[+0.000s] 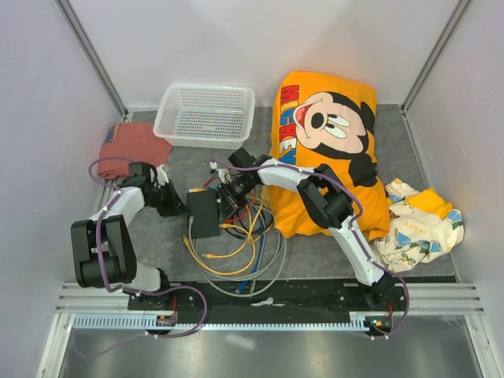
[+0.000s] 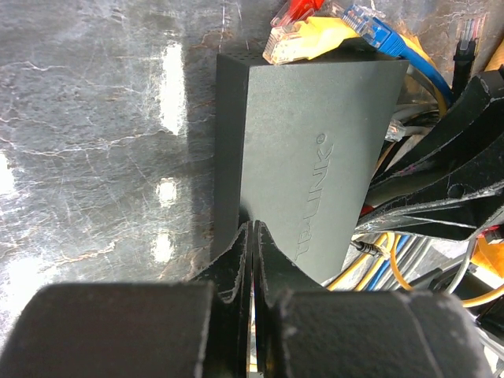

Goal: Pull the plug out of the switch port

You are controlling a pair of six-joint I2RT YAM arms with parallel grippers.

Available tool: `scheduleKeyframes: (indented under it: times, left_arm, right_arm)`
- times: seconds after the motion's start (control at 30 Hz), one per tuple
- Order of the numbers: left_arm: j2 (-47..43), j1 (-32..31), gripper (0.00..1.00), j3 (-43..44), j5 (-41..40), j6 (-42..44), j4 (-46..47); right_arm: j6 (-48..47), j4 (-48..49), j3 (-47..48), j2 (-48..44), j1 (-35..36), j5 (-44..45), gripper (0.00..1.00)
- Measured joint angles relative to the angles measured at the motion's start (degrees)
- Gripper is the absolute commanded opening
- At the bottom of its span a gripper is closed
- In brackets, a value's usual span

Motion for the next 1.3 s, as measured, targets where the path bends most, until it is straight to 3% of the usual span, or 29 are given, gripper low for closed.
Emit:
scheduleKeyframes:
  times: [0.1,0.23,0.37,0.93,1.07,1.3]
  left_arm:
    - [0.0,0.0,0.02,0.0,0.11,-0.09,0.0]
    - [0.0,0.0,0.02,0.0,0.2,-0.31,0.02]
    - [0.28,0.0,0.02,0.0,-0.28,-0.37,-0.09]
    - [0.94,0.02,0.01,0.0,-0.48,-0.39,-0.04]
    - [0.96,0.09,0.02,0.0,-0.48,-0.39,-0.07]
    - [1.09,0.2,0.02,0.02,-0.22,-0.39,-0.04]
  right_arm:
    - [-0.66,-0.48,0.07,-0.2,0.07,0.72,0.03]
    - [-0.85,-0.55,0.13,-0.2,0.07,0.7,0.41]
    - [-0.57,-1.6,0.79,-0.2,-0.26,0.57,0.59]
    - [-0.33,-2.29,3.39,0.33,-1.77,1.07,0.56]
    - [-0.96,-1.99,3.15,0.33,-1.75,0.72,0.49]
    - [-2.12,-1.81,3.02,0.66,-1.53,-0.11,0.45]
